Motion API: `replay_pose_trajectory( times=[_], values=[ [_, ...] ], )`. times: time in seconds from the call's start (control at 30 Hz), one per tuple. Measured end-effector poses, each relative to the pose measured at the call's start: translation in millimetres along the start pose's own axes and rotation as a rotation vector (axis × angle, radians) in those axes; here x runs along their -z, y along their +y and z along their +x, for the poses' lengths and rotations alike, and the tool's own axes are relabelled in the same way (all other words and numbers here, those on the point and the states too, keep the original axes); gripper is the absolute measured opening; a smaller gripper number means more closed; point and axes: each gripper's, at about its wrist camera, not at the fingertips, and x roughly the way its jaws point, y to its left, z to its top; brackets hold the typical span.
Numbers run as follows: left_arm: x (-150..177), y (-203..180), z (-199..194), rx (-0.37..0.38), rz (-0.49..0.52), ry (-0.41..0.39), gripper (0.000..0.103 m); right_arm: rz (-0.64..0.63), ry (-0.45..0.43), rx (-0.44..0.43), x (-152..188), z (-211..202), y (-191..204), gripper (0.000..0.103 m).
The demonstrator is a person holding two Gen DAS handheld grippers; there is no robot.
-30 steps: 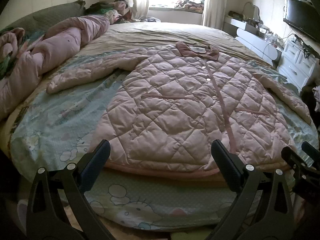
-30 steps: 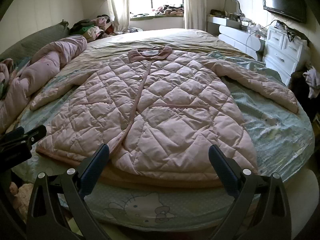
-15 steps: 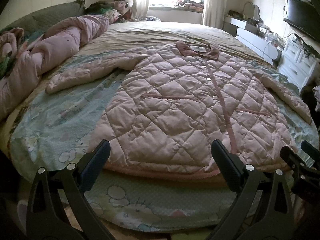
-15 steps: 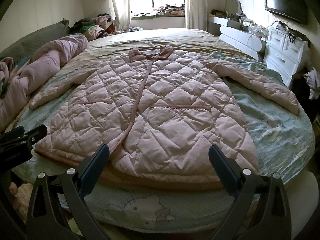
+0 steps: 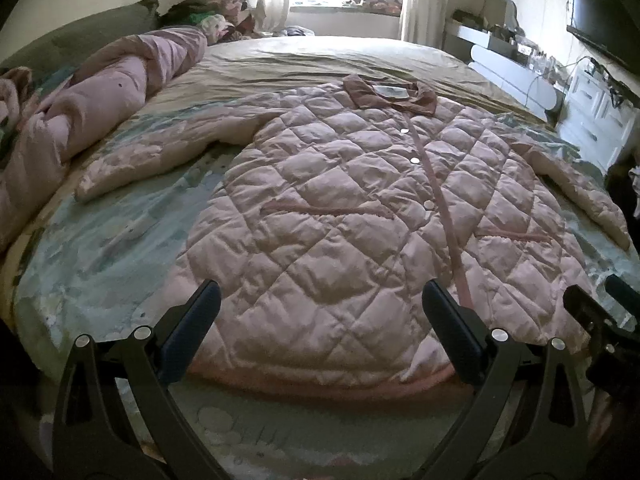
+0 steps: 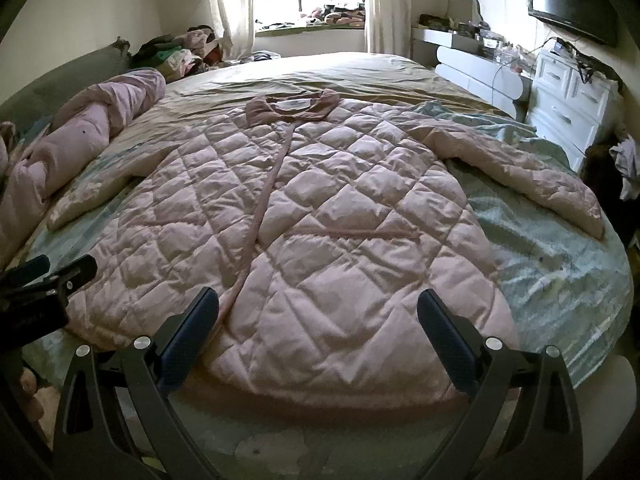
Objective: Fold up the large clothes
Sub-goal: 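Move the right gripper over the coat sleeve nearest it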
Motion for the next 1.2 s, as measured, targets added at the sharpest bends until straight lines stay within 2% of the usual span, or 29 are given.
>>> replay_pose_trajectory(
  times=[0.43,0.9,1.2],
  values=[
    [-52,-25,41,0.021,0.023,0.001,0.095,0.048,0.021,0.042,-45,38,-45,0.099],
    [-99,-66,84,0.081,0.068,0.012,0.095,0.185,0.03,0.154,-85,75,-130,0.099],
    [-128,-83,112,0.073,0.082,0.026,0.095,0.302,0.054,0.211,-101,98,-193,0.099]
  ],
)
